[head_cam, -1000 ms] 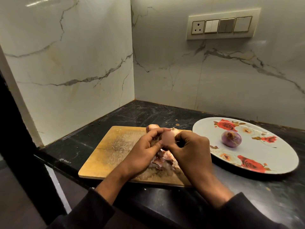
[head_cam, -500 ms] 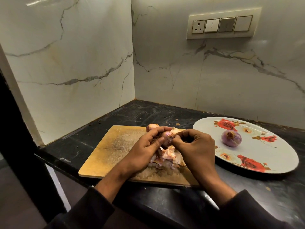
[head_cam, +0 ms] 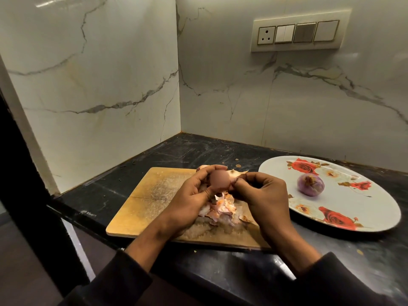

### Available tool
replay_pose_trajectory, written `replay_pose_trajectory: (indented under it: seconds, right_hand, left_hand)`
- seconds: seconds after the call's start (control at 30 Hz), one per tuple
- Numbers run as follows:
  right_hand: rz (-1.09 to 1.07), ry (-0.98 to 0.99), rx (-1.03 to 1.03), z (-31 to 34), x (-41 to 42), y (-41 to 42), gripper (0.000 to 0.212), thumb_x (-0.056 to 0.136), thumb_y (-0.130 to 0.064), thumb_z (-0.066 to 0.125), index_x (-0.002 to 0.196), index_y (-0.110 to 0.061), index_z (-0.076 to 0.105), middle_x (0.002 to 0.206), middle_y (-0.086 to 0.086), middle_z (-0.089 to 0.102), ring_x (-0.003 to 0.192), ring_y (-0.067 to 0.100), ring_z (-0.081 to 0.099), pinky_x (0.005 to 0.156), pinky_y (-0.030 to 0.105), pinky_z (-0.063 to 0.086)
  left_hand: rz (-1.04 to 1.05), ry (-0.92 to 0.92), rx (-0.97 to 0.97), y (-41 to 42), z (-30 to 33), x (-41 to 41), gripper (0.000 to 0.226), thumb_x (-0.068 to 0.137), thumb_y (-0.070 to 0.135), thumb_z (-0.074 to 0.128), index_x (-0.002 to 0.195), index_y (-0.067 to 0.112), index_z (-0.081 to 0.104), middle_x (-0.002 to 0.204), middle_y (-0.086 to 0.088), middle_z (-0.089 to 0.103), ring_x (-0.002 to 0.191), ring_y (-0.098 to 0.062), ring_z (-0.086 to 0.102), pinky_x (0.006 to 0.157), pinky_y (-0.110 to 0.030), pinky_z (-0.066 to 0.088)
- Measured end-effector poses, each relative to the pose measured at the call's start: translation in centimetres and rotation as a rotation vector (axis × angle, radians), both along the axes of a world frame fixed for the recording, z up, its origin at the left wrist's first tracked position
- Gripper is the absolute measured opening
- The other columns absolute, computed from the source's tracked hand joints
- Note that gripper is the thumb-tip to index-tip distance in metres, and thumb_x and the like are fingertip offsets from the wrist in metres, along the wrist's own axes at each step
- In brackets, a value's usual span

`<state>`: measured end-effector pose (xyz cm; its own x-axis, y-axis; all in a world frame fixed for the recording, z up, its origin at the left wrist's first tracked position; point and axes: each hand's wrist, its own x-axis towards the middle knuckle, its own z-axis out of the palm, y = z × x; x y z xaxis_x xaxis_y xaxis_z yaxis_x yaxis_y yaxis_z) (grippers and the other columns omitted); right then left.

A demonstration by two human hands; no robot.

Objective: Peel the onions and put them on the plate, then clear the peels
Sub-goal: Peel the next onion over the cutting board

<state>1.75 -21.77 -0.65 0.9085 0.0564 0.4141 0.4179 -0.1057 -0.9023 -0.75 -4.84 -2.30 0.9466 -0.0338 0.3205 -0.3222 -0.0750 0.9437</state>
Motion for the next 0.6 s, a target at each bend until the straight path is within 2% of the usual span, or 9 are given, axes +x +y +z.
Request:
replay_pose_trajectory:
  seconds: [0.1,0.2,0.27,0.33,0.4,0.5,0.6]
  right_hand:
    - [0.034,0.064,0.046,0.36,0.07,-0.32,0.019,0.086,-0.006,0.073,0.079,-0.024,0.075,0.072,0.002,0.076,0.071,0.019,0.075,0.074,0.042,0.064]
    - [0.013,0.090,-0.034,0.08,0.26,-0.20,0.010,0.085,-0.014,0.075,0.079,-0.021,0.073,0.071,0.002,0.075,0.070,0.017,0.075,0.075,0.044,0.064]
    - [-0.050,0.034,-0.167,-0.26,0.32,0.04,0.012,0.082,-0.018,0.079,0.073,-0.021,0.071,0.069,0.000,0.073,0.069,0.016,0.073,0.072,0.043,0.063]
    - [-0.096,-0.027,-0.281,-0.37,0.27,0.20,0.018,0.078,-0.018,0.080,0.066,-0.019,0.067,0.066,-0.001,0.071,0.066,0.013,0.070,0.066,0.037,0.060]
    - [-0.117,-0.074,-0.343,-0.37,0.17,0.22,0.022,0.075,-0.014,0.080,0.062,-0.018,0.062,0.062,-0.001,0.069,0.064,0.013,0.068,0.059,0.032,0.055]
    - [-0.087,-0.103,-0.397,-0.36,0.19,0.19,0.021,0.076,-0.012,0.078,0.070,-0.022,0.061,0.067,-0.003,0.068,0.065,0.013,0.067,0.058,0.028,0.053]
    - [-0.029,-0.110,-0.407,-0.61,0.38,0.23,0.018,0.083,-0.009,0.073,0.079,-0.026,0.070,0.073,-0.009,0.070,0.067,0.008,0.068,0.060,0.024,0.054]
  left_hand:
    - [-0.024,0.026,-0.042,-0.02,-0.06,-0.06,0.041,0.101,0.002,0.051,0.134,0.026,0.060,0.134,-0.006,0.062,0.122,-0.023,0.063,0.101,-0.045,0.053]
    - [-0.031,0.049,-0.075,-0.14,0.04,-0.22,0.041,0.103,0.006,0.047,0.133,0.030,0.060,0.129,-0.008,0.064,0.112,-0.021,0.067,0.094,-0.038,0.056]
    - [-0.021,0.059,-0.098,-0.09,0.03,-0.17,0.040,0.103,0.007,0.047,0.131,0.032,0.061,0.129,-0.008,0.064,0.112,-0.024,0.067,0.096,-0.044,0.055]
    - [-0.001,0.059,-0.115,-0.02,-0.07,-0.05,0.039,0.103,0.008,0.047,0.131,0.031,0.062,0.130,-0.008,0.063,0.116,-0.030,0.065,0.102,-0.055,0.051]
    - [0.014,0.061,-0.140,-0.05,-0.15,0.05,0.039,0.103,0.007,0.046,0.132,0.029,0.061,0.129,-0.007,0.063,0.117,-0.031,0.065,0.103,-0.057,0.050]
    - [0.037,0.073,-0.187,-0.10,-0.10,0.09,0.038,0.104,0.007,0.044,0.135,0.024,0.057,0.129,-0.005,0.064,0.117,-0.025,0.065,0.104,-0.052,0.050]
    - [0.037,0.059,-0.163,-0.15,-0.19,0.19,0.036,0.105,0.008,0.044,0.135,0.023,0.056,0.125,-0.006,0.066,0.114,-0.022,0.066,0.103,-0.046,0.052]
